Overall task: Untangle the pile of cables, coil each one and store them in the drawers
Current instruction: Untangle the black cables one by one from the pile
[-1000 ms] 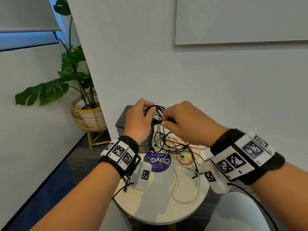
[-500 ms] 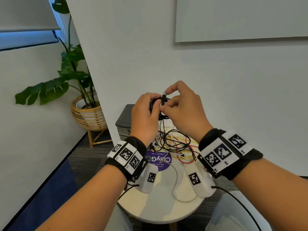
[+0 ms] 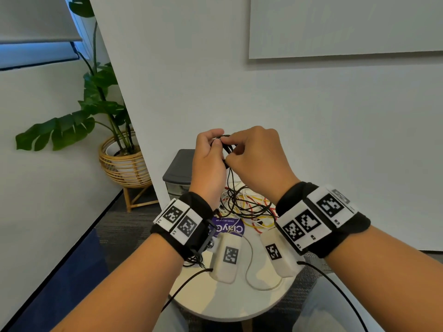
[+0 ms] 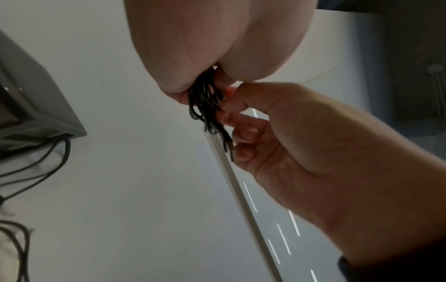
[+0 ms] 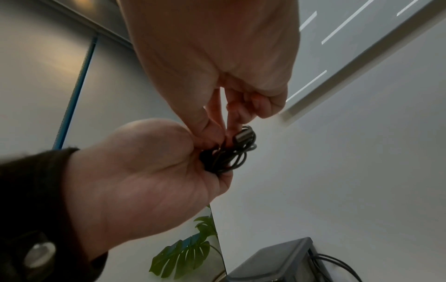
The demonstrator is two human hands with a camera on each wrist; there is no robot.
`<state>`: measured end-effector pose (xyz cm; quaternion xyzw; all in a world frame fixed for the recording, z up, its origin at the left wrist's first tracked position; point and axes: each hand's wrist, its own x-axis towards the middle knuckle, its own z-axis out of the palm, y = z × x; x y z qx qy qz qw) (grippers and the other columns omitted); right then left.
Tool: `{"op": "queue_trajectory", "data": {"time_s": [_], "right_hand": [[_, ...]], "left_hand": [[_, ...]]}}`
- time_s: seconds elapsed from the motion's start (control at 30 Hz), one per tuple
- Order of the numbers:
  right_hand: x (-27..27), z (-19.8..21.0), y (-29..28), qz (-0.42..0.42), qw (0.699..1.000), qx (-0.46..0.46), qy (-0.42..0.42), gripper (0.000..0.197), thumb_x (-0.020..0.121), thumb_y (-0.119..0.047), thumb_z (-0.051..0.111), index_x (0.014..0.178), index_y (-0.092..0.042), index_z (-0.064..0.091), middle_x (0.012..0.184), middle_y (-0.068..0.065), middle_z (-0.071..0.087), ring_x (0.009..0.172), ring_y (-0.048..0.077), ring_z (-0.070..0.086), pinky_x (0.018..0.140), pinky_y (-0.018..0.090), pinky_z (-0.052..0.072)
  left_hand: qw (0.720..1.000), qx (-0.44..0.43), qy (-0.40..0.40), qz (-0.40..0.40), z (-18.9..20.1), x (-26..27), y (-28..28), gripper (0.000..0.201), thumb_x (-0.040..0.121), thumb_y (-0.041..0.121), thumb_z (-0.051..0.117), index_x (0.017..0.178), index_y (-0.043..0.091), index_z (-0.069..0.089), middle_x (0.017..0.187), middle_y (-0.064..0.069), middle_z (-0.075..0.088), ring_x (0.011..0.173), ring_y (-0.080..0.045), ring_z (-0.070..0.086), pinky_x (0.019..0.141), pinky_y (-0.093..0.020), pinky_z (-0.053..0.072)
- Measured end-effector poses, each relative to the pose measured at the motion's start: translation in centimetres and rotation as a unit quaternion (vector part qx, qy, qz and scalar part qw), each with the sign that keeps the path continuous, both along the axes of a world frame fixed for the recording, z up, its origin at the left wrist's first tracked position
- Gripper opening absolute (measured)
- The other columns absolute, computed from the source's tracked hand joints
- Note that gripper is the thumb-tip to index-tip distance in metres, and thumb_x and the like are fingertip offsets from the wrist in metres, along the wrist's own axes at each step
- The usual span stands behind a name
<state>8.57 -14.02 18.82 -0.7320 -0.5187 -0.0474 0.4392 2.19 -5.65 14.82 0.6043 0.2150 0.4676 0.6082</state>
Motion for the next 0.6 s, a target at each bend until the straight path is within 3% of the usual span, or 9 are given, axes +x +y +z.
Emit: {"op": "queue_trajectory", "data": {"time_s": [0.07,0.13,0.23,0.3,0.37,0.47,0.6], "right_hand": [[0.45,0.26,0.08,0.006,1.000,-0.010,0.021,0.032,0.088,-0.010,0.067,0.115,-0.022,0.077,0.086,-0.003,0.073,0.066,0.000,0.061,0.067,0.017,0.048],[0.76,0.44,0.10,0.019,0.999,-0.018,0.044,0.031,0.085,-0.008,0.069,0.111,-0.022,0.079,0.079,-0.004,0.073,0.055,-0.004,0.058,0.058,0.016,0.046],[0.77,0.60,0.12,0.017,0.999,-0.027,0.033,0.030,0.083,-0.006,0.069,0.106,-0.022,0.080,0.076,0.001,0.075,0.060,0.010,0.061,0.062,0.023,0.051],[0.64,0.70,0.18,0.016,0.999,-0.032,0.018,0.029,0.084,-0.006,0.069,0.106,-0.020,0.081,0.078,0.003,0.076,0.062,0.013,0.062,0.068,0.028,0.054],[0.71,0.74,0.32,0.018,0.999,-0.042,0.013,0.028,0.085,-0.007,0.070,0.109,-0.018,0.079,0.085,0.002,0.076,0.054,0.004,0.054,0.063,0.023,0.052],[0.92,0.79,0.61,0.017,0.999,-0.045,0.020,0.029,0.086,-0.007,0.071,0.113,-0.016,0.078,0.096,0.004,0.075,0.052,-0.004,0.044,0.054,0.010,0.037],[0.79,0.93,0.89,0.011,0.999,-0.029,0.033,0.027,0.084,-0.010,0.073,0.109,-0.017,0.080,0.077,-0.006,0.065,0.056,0.000,0.050,0.056,0.011,0.037]], "left_hand": [[1.000,-0.004,0.001,-0.007,0.14,-0.09,0.17,0.027,0.108,0.007,0.037,0.121,0.017,0.058,0.108,-0.001,0.060,0.080,-0.008,0.053,0.065,-0.013,0.050],[1.000,-0.009,0.005,-0.004,0.09,-0.16,0.41,0.026,0.107,0.008,0.039,0.121,0.016,0.060,0.105,-0.004,0.059,0.084,-0.012,0.051,0.066,-0.015,0.050],[1.000,-0.012,0.013,0.001,-0.01,-0.23,0.49,0.027,0.108,0.009,0.038,0.120,0.019,0.061,0.095,-0.005,0.055,0.080,-0.010,0.049,0.068,-0.015,0.047],[1.000,-0.015,0.013,0.004,-0.09,-0.18,0.47,0.028,0.108,0.010,0.038,0.119,0.021,0.061,0.102,-0.005,0.059,0.083,-0.010,0.051,0.077,-0.021,0.047],[1.000,-0.018,0.012,0.006,-0.13,-0.16,0.36,0.029,0.108,0.010,0.037,0.117,0.024,0.060,0.112,-0.004,0.061,0.090,-0.011,0.053,0.082,-0.025,0.047],[1.000,-0.020,0.003,0.008,-0.06,-0.14,0.14,0.029,0.109,0.010,0.035,0.117,0.023,0.060,0.108,-0.002,0.060,0.089,-0.008,0.055,0.072,-0.016,0.051],[1.000,-0.018,-0.005,0.013,0.18,-0.12,0.15,0.030,0.110,0.010,0.034,0.122,0.020,0.060,0.117,-0.003,0.062,0.092,-0.003,0.059,0.066,-0.010,0.049]]}}
